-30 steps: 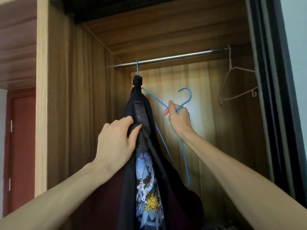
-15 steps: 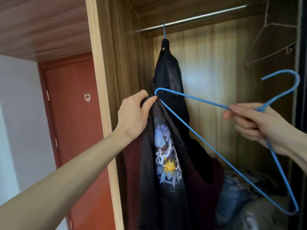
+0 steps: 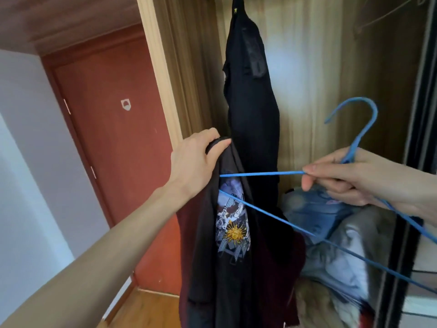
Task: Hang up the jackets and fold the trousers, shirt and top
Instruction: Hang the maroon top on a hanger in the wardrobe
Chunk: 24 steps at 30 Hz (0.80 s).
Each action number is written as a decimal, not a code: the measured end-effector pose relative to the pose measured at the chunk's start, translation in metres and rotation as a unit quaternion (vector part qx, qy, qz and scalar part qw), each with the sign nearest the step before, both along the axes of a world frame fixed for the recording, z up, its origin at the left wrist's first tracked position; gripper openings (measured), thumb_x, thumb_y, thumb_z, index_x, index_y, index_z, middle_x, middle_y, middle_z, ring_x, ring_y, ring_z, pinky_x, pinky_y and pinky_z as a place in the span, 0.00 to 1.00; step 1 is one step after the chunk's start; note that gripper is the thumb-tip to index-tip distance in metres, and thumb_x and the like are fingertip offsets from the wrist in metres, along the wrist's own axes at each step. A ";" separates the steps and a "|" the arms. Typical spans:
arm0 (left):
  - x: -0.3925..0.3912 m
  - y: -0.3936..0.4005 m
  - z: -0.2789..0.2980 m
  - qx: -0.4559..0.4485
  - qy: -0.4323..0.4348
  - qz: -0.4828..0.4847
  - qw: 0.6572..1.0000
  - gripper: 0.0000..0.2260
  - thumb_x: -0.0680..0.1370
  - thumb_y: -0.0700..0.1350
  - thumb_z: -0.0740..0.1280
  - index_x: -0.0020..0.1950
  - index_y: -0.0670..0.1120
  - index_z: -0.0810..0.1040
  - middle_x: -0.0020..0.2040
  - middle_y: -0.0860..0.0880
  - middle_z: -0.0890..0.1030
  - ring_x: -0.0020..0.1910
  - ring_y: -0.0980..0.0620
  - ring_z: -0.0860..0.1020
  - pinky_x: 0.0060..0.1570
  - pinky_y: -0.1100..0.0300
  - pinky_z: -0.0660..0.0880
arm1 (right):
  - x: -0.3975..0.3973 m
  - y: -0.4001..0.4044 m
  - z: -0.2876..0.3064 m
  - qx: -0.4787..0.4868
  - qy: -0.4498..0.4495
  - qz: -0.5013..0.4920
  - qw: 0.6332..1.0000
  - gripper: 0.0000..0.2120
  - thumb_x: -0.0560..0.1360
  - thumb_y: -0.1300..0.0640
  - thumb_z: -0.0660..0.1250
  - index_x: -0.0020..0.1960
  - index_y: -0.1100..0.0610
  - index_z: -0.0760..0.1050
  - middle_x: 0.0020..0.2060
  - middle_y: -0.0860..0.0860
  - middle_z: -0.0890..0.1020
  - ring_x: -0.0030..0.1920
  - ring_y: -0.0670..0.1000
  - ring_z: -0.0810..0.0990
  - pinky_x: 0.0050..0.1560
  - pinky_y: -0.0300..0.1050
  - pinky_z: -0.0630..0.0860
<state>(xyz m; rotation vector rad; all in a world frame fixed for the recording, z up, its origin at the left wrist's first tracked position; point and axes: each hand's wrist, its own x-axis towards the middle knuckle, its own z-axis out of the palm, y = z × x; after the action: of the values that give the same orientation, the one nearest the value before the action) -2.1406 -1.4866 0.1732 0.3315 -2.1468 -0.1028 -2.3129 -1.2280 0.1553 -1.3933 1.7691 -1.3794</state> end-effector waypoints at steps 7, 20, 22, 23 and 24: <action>0.016 0.035 -0.020 -0.095 0.012 0.057 0.994 0.14 0.85 0.56 0.63 0.45 0.48 0.73 0.40 0.55 0.74 0.41 0.59 0.65 0.35 0.57 0.61 | 0.042 -0.041 -0.014 0.043 -0.003 0.013 0.999 0.15 0.84 0.56 0.64 0.46 0.64 0.82 0.24 0.48 0.61 0.22 0.46 0.57 0.21 0.34 0.55; 0.042 0.069 -0.040 -0.092 -0.200 -0.078 0.972 0.18 0.88 0.55 0.54 0.41 0.50 0.68 0.33 0.53 0.69 0.35 0.51 0.71 0.34 0.59 0.67 | 0.047 -0.036 -0.056 -0.110 -0.078 0.108 0.985 0.17 0.85 0.52 0.64 0.42 0.58 0.83 0.24 0.47 0.61 0.22 0.47 0.56 0.25 0.37 0.56; 0.042 0.068 -0.044 -0.135 -0.233 -0.054 0.962 0.20 0.87 0.58 0.51 0.40 0.50 0.67 0.32 0.53 0.69 0.33 0.50 0.70 0.30 0.57 0.66 | 0.047 -0.038 -0.064 -0.106 -0.091 0.122 0.983 0.17 0.85 0.53 0.64 0.42 0.58 0.83 0.24 0.47 0.61 0.23 0.48 0.56 0.24 0.37 0.56; 0.042 0.068 -0.045 -0.150 -0.240 -0.052 0.958 0.21 0.87 0.58 0.51 0.40 0.49 0.68 0.32 0.53 0.69 0.32 0.50 0.70 0.29 0.55 0.67 | 0.046 -0.039 -0.068 -0.103 -0.097 0.131 0.981 0.17 0.85 0.52 0.64 0.43 0.58 0.83 0.24 0.47 0.61 0.23 0.47 0.56 0.24 0.37 0.56; 0.042 0.067 -0.046 -0.158 -0.244 -0.054 0.955 0.21 0.87 0.58 0.50 0.40 0.48 0.69 0.31 0.52 0.68 0.30 0.49 0.70 0.29 0.54 0.67 | 0.044 -0.039 -0.071 -0.098 -0.101 0.143 0.980 0.17 0.85 0.52 0.63 0.43 0.58 0.83 0.24 0.47 0.61 0.23 0.47 0.56 0.24 0.37 0.56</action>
<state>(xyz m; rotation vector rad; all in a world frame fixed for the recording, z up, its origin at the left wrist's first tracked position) -2.0988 -1.4200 0.1274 0.0503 -2.6198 0.2876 -2.2689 -1.2673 0.0841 -1.4810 1.2762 -1.5066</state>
